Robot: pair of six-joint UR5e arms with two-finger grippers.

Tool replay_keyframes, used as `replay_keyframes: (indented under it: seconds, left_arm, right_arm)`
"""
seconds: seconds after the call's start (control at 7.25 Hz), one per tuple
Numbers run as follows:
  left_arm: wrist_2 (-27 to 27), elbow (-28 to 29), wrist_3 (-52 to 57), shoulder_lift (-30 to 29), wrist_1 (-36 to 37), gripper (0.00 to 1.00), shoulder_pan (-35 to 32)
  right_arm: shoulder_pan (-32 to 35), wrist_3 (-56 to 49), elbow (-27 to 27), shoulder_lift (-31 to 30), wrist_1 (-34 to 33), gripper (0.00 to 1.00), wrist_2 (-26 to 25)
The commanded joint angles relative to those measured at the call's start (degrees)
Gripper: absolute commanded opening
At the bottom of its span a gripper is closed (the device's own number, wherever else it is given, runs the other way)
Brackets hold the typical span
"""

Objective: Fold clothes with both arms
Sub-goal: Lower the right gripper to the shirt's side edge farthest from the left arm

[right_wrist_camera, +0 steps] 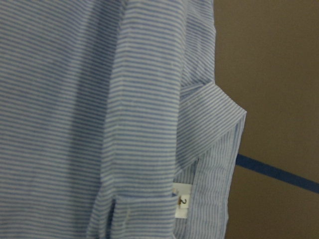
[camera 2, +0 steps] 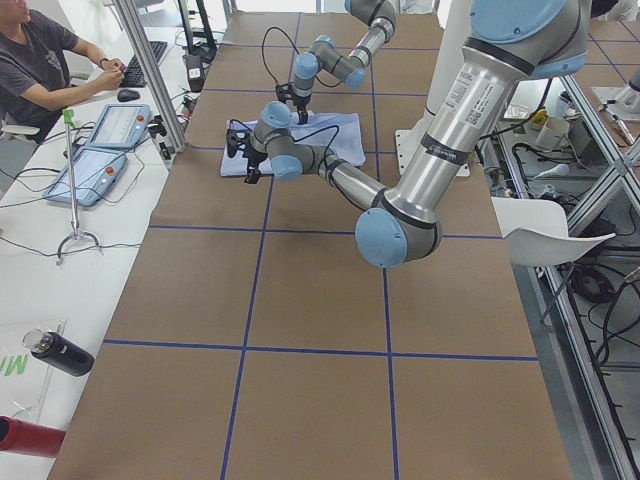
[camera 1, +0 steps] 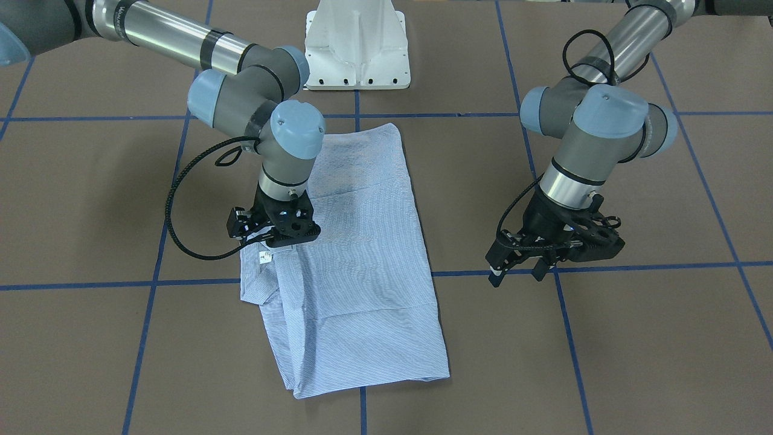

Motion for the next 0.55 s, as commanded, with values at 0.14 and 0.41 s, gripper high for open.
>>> replay_keyframes:
  seconds: [0.14, 0.41]
  left_arm:
    - [0.0, 0.0, -0.1, -0.5, 0.2, 1.00, 0.1]
    - [0.0, 0.0, -0.1, -0.7, 0.3, 1.00, 0.1]
  right_arm:
    - [2.9, -5.4, 4.4, -6.1, 0.2, 1.00, 0.3]
    - [4.8, -7.0, 6.9, -6.5, 0.8, 1.00, 2.5]
